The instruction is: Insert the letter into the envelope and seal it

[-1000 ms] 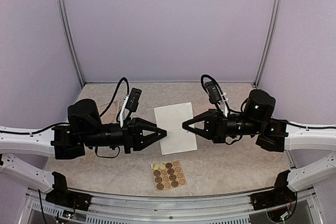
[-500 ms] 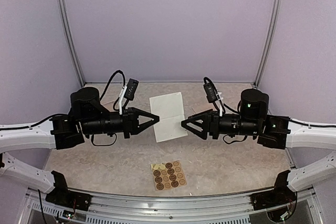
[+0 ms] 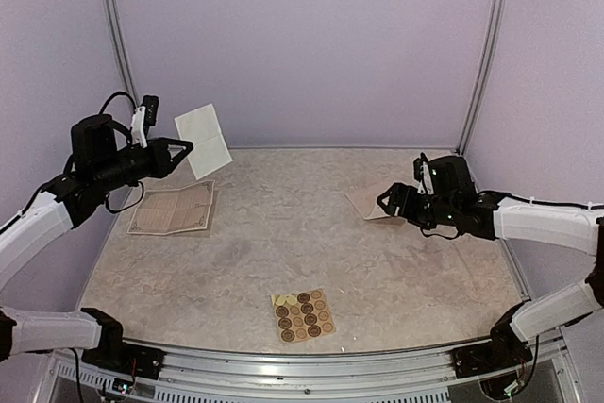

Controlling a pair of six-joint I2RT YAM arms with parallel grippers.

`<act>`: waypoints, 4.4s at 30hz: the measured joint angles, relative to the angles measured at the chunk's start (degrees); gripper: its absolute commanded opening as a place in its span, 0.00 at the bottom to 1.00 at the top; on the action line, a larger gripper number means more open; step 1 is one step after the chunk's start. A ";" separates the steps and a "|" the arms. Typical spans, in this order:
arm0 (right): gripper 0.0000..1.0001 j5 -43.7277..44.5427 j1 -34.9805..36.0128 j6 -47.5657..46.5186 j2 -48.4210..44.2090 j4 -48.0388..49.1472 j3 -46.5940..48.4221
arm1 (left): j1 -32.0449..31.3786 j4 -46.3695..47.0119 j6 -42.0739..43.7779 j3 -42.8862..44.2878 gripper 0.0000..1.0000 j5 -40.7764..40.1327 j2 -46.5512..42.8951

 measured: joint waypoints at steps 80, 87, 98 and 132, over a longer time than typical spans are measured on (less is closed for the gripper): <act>0.61 -22.67 3.02 -27.65 25.79 -17.00 24.39 | -8.09 1.53 -0.15 -5.22 0.00 9.09 -4.92; 0.85 -11.17 3.02 -28.83 20.57 -19.10 25.62 | -24.76 7.21 -8.09 -11.19 0.00 1.20 -7.67; 0.97 -38.10 7.08 -22.05 -9.44 1.01 9.92 | -43.30 19.69 -16.74 -12.63 0.00 -9.31 -4.22; 0.00 -37.20 18.99 -12.13 -4.85 15.21 5.11 | -50.27 21.66 -18.58 -8.85 0.54 -20.39 5.86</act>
